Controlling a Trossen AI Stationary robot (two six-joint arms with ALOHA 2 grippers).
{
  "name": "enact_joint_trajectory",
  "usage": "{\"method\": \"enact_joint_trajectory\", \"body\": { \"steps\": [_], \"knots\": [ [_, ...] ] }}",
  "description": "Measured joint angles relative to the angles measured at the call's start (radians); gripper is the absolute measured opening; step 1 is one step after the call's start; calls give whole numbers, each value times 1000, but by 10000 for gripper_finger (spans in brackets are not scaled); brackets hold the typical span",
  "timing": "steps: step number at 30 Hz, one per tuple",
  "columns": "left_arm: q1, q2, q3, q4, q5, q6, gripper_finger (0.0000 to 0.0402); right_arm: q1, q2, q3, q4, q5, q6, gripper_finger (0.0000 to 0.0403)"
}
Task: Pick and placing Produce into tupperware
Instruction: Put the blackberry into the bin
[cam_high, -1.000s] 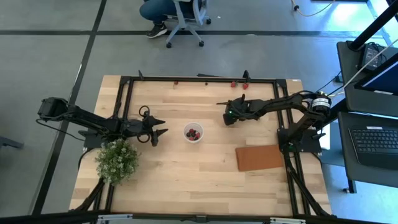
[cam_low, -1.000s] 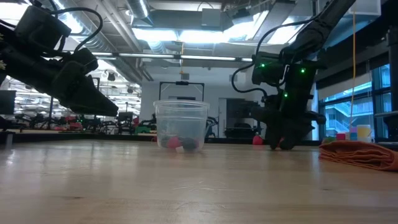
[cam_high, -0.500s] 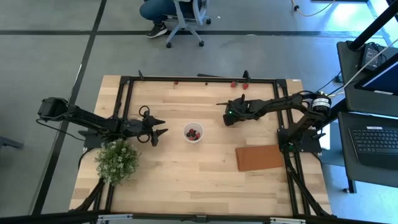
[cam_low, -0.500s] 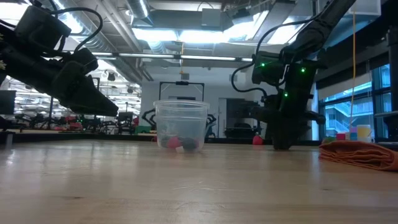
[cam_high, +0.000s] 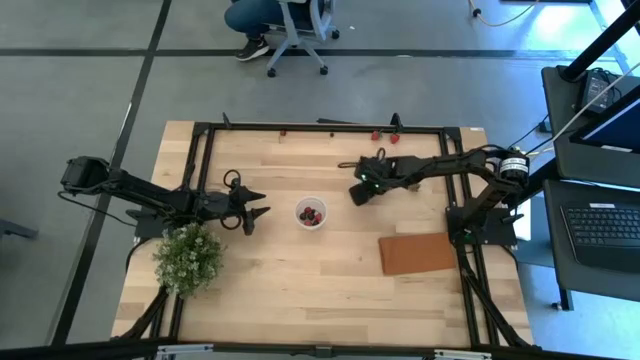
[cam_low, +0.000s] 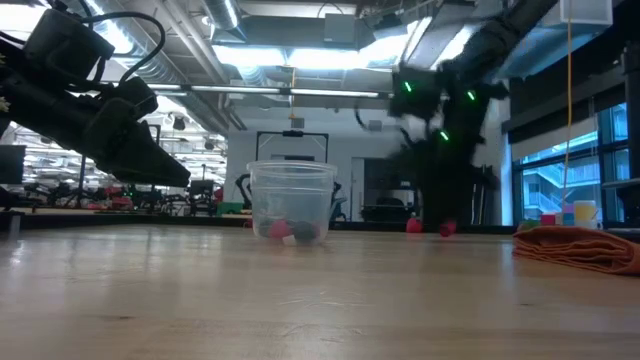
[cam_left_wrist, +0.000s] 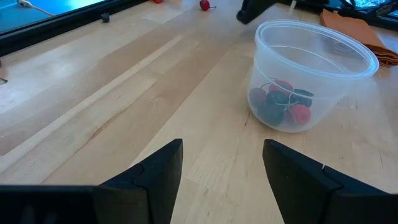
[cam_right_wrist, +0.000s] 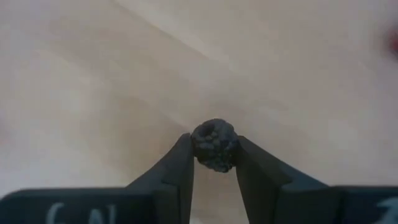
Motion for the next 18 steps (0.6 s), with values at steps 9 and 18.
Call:
{"method": "enact_joint_trajectory", "body": {
  "steps": [9, 18],
  "knots": [
    [0, 0, 0, 0, 0, 0, 215, 86, -2, 308, 6, -69, -154, 104],
    [0, 0, 0, 0, -33, 0, 215, 183, 18, 566, -3, -135, -246, 104]
  ]
}}
